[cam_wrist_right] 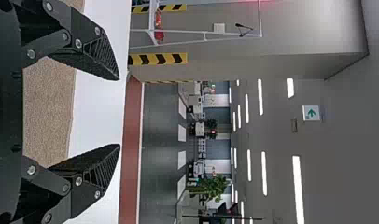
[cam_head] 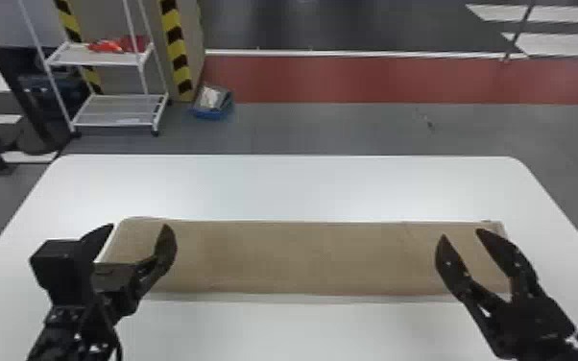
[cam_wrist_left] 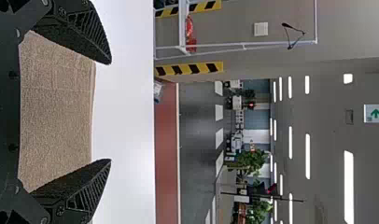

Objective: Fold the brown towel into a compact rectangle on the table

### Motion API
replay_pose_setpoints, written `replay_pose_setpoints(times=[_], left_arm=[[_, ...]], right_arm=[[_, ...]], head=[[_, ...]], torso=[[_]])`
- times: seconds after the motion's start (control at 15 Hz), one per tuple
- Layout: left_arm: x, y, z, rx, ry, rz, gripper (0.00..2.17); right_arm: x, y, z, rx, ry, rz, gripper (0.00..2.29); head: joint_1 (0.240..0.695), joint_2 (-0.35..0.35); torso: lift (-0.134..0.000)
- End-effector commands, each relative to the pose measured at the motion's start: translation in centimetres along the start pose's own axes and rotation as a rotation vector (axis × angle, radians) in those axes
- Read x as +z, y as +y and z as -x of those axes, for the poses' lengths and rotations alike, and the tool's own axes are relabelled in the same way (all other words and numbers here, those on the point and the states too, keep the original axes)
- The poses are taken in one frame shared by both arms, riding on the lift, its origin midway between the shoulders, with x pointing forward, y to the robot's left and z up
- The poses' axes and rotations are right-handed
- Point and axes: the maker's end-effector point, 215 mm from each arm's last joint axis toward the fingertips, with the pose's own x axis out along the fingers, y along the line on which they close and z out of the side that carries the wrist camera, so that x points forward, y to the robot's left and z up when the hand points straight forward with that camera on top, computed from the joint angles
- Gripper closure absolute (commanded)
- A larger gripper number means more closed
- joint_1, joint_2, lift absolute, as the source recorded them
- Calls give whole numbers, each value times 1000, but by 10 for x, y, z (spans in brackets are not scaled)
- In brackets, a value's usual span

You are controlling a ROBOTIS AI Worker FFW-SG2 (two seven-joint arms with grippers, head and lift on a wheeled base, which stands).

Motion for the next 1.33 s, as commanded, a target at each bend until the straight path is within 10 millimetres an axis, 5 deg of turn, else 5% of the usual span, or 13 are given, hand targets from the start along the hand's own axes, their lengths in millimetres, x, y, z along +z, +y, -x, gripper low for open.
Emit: replay_pose_setpoints(times=[0.0,0.4,0.47,0.53,0.67,0.93,1.27], left_arm=[[-2,12,-10,13,15,18,151],[-33,27,-29,0,90,30,157],[-35,26,-31,-5,94,32,188],[-38,28,-32,-4,100,31,201],[-40,33,-36,4,103,28,198],[-47,43,-46,22,116,27,201],[-66,61,-56,50,153,14,201]], right_arm=[[-1,19,-16,41,-1,17,505],[-44,74,-59,153,89,23,508],[-55,84,-66,171,106,37,795],[-68,89,-71,171,127,44,1345],[-86,100,-78,198,155,39,1710],[-106,108,-88,225,184,40,1710],[-107,106,-94,229,175,46,1710]], head=[[695,8],[695,113],[695,126],[695,136],[695,153],[695,193],[695,207]], torso=[[-125],[-125],[-125],[-125],[-125],[-125],[-125]])
